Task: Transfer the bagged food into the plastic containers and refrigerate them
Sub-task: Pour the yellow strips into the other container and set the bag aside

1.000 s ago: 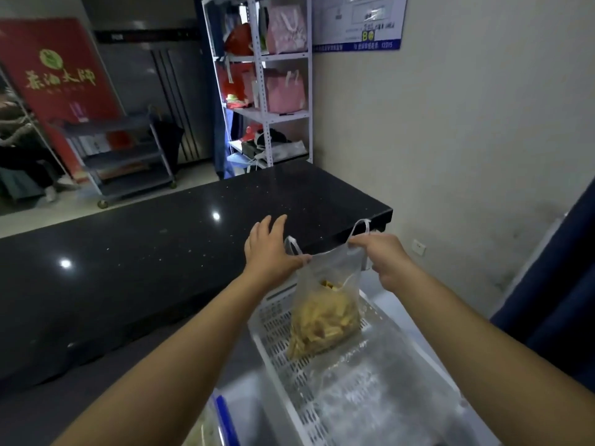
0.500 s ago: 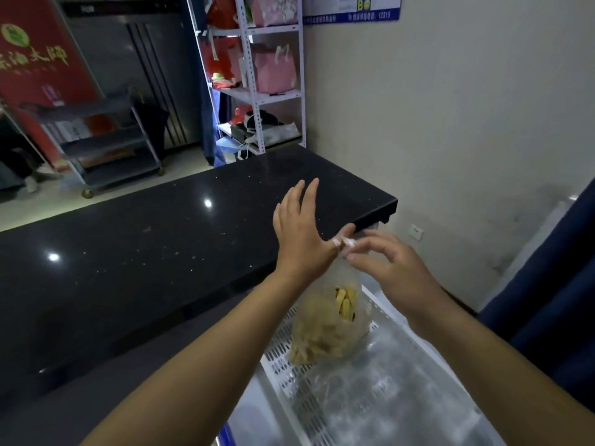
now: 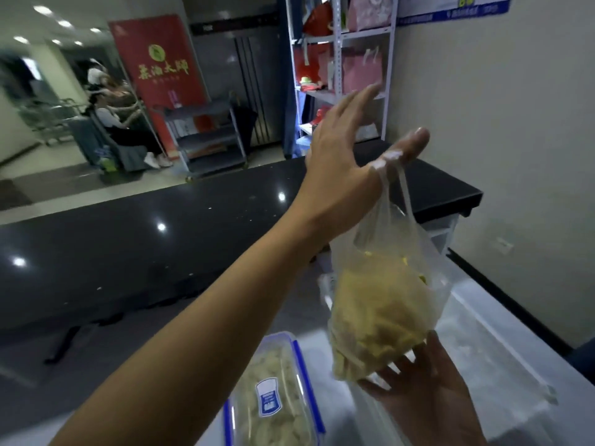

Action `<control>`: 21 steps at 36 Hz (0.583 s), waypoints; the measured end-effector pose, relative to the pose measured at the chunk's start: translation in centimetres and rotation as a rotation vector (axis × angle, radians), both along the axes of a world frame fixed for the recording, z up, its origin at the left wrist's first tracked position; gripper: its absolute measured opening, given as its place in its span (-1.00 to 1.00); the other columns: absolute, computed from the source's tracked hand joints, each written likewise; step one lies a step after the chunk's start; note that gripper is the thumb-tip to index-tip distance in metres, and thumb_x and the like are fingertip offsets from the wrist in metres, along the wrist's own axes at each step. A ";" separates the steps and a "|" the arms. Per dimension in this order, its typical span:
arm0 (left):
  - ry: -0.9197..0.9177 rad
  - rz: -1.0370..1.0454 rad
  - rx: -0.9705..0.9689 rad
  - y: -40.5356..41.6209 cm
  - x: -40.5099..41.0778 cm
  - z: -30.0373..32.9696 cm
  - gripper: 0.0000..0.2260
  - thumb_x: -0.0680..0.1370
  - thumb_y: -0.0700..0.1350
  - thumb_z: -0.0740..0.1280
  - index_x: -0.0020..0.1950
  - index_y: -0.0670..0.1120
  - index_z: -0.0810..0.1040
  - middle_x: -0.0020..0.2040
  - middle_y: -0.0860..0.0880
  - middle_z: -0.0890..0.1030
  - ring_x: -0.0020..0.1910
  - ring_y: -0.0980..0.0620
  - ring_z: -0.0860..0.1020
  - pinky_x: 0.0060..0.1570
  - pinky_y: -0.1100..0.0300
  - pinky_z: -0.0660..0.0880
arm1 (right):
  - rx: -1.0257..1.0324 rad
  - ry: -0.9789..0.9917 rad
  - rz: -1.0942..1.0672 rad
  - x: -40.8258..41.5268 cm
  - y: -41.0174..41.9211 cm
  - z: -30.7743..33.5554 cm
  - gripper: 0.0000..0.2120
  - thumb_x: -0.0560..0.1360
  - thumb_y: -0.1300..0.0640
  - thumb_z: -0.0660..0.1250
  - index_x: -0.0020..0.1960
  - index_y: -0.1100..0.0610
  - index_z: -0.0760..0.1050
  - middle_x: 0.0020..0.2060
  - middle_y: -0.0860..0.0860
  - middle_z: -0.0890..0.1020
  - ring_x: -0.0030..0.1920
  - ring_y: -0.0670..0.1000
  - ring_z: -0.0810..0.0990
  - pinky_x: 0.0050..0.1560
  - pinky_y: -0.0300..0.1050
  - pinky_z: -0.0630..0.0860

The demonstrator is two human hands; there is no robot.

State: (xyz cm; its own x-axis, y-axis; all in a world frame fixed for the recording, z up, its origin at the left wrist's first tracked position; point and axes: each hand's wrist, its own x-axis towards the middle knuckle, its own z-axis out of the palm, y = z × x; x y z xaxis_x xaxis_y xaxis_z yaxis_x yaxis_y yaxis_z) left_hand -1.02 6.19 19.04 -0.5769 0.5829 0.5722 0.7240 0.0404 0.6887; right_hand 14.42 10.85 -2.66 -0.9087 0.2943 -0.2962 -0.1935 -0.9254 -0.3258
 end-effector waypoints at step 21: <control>0.079 0.713 -0.240 -31.0 -2.0 -4.5 -0.28 0.48 0.29 0.32 0.57 0.06 0.25 0.60 0.02 0.17 0.58 0.01 0.08 0.53 -0.16 0.12 | 0.311 -0.067 0.424 -4.8 -16.2 -1.0 -0.61 0.34 0.23 0.39 0.16 0.07 0.62 -0.35 0.12 0.68 -0.42 0.08 0.67 -0.33 0.11 0.65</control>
State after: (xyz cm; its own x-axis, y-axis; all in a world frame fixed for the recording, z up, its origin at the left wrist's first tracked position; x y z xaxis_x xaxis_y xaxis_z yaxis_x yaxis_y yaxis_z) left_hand -3.06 -24.80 14.55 -0.8234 0.1979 0.5318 0.5130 0.6600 0.5488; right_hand 9.64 -5.33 -3.68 -0.9491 -0.0119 -0.3148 0.2074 -0.7757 -0.5960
